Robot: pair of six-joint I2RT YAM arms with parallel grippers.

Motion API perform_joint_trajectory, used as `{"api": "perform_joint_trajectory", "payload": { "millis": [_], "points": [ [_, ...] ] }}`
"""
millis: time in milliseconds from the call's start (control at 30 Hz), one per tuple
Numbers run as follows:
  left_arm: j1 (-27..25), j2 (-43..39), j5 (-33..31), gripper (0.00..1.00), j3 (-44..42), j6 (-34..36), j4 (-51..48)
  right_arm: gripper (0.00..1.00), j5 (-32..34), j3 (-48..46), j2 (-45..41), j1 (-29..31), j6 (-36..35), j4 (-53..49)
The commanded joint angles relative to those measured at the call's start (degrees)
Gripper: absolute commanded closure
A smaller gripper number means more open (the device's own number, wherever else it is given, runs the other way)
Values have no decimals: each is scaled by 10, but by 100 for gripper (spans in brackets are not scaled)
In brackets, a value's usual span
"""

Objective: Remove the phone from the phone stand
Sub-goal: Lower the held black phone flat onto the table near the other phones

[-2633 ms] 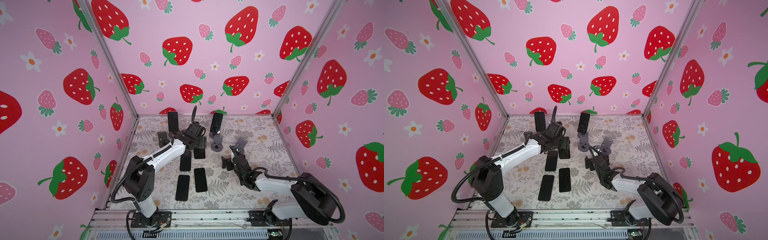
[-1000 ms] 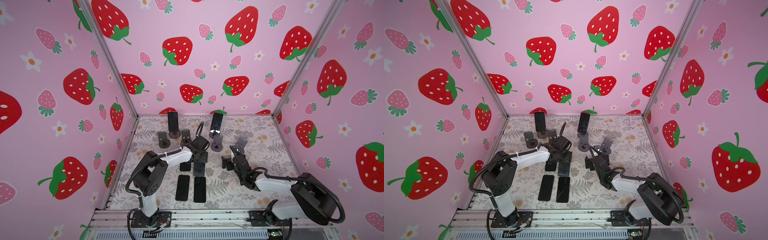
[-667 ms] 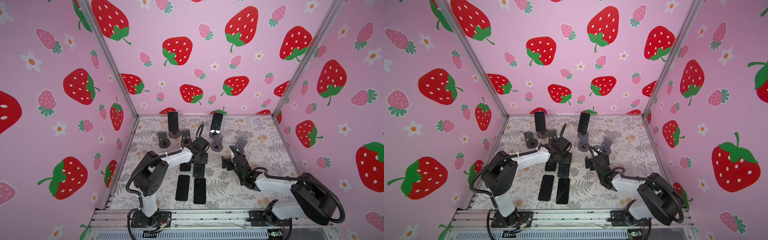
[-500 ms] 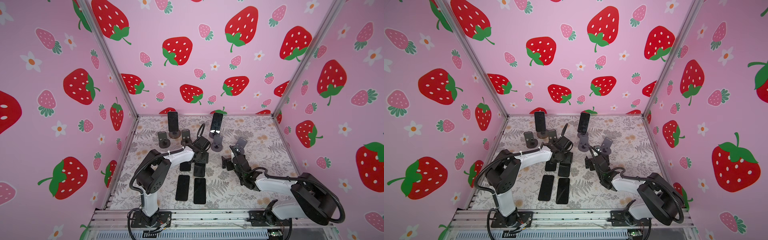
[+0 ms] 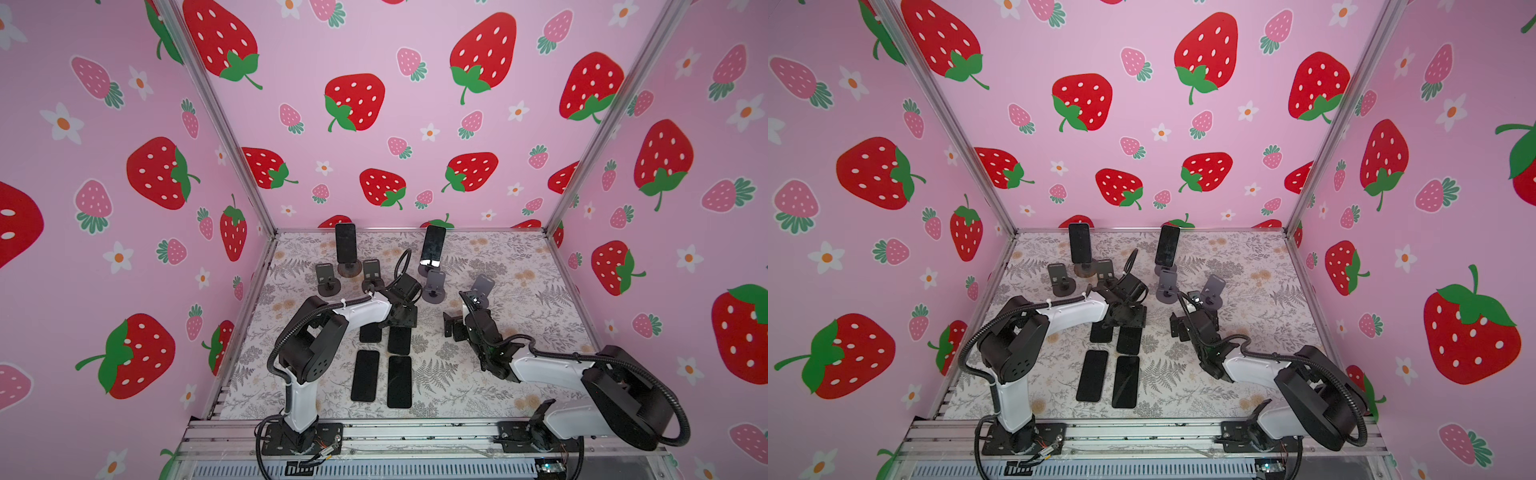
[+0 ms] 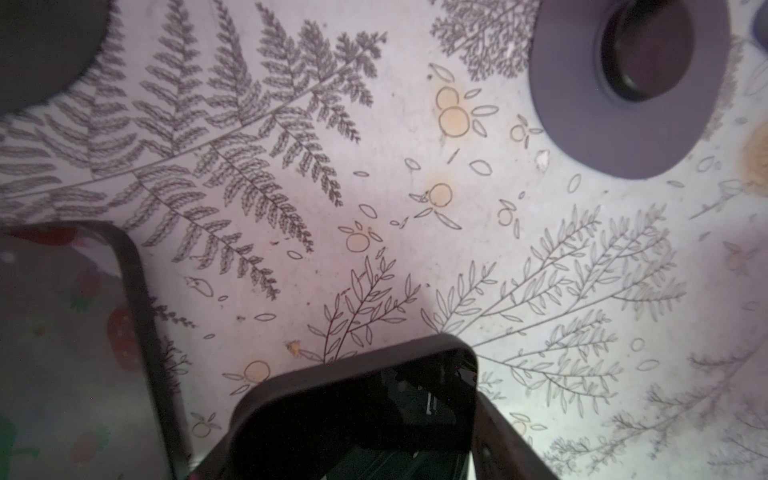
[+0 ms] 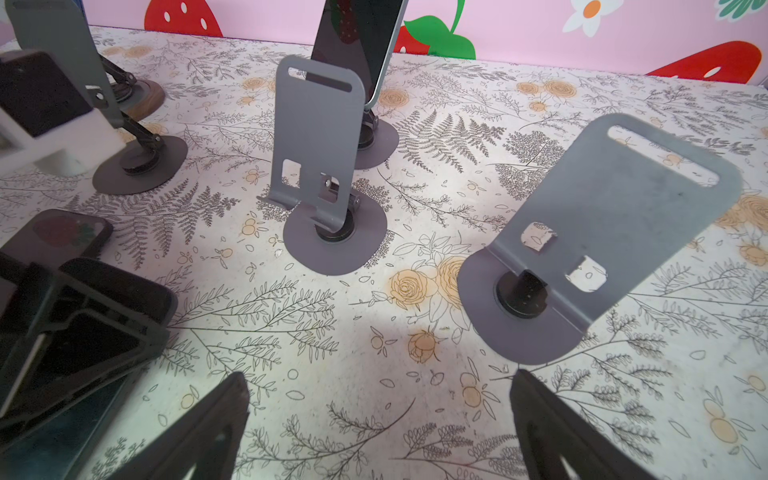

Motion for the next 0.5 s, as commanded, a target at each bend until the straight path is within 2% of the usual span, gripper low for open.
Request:
{"api": "perform_joint_trajectory", "payload": {
  "millis": [0, 467],
  "points": [
    [-1, 16, -16, 36, 14, -18, -27, 0, 1, 0, -6, -1, 8, -4],
    [-4, 33, -32, 30, 18, -28, -61, 0, -1, 1, -4, -2, 9, -2]
  ]
}}
